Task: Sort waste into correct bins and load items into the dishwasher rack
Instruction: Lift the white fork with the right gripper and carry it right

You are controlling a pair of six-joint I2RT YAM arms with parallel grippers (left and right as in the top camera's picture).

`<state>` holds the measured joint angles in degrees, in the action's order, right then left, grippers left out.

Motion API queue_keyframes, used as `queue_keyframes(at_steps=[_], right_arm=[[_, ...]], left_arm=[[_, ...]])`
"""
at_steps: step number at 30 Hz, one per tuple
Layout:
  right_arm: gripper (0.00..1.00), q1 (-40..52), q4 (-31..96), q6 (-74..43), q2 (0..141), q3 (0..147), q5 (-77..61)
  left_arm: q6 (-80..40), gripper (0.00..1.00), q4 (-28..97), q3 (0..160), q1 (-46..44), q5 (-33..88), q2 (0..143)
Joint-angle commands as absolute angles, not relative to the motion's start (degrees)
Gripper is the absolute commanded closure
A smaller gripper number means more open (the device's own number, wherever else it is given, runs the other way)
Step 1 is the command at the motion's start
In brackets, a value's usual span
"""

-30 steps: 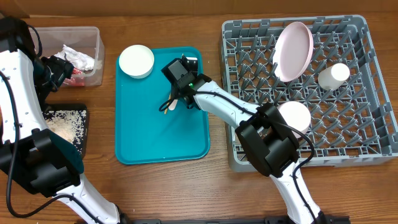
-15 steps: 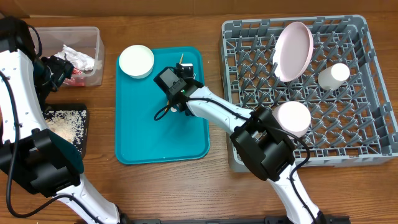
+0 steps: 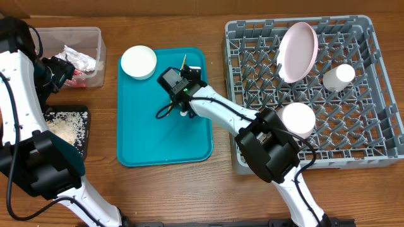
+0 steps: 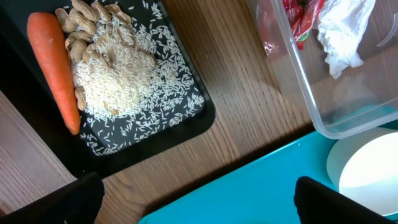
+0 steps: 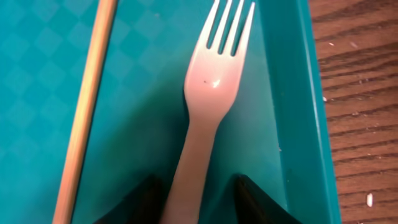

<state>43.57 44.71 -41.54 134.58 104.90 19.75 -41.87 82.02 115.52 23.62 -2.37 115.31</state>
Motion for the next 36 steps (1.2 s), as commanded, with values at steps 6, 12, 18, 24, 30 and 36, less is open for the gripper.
queue_keyframes(at_steps=[6, 12, 18, 24, 30, 36], right_arm=[[0.75, 43.07, 49.06, -41.56, 136.51, 108.27, 16.38], [0.89, 43.05, 51.20, -41.54, 136.51, 110.83, 14.68], [0.96, 43.00, 53.12, -38.54, 135.09, 112.73, 13.80], [0.96, 43.00, 56.10, -38.52, 130.32, 114.96, 13.82], [0.96, 42.96, 56.86, -35.27, 123.92, 114.96, 13.87], [0.96, 41.25, 58.92, -32.49, 117.71, 114.96, 13.82]], left_arm=[[-42.44, 0.00, 82.00, 115.44, 23.18, -3.01, 115.50], [-42.44, 0.00, 82.00, 115.44, 23.18, -3.01, 115.50], [-42.44, 0.00, 82.00, 115.44, 23.20, -3.01, 115.50], [-42.44, 0.00, 82.00, 115.44, 23.18, -3.01, 115.50], [-42.44, 0.00, 82.00, 115.44, 23.20, -3.01, 115.50], [-42.44, 0.00, 82.00, 115.44, 23.20, -3.01, 115.50]])
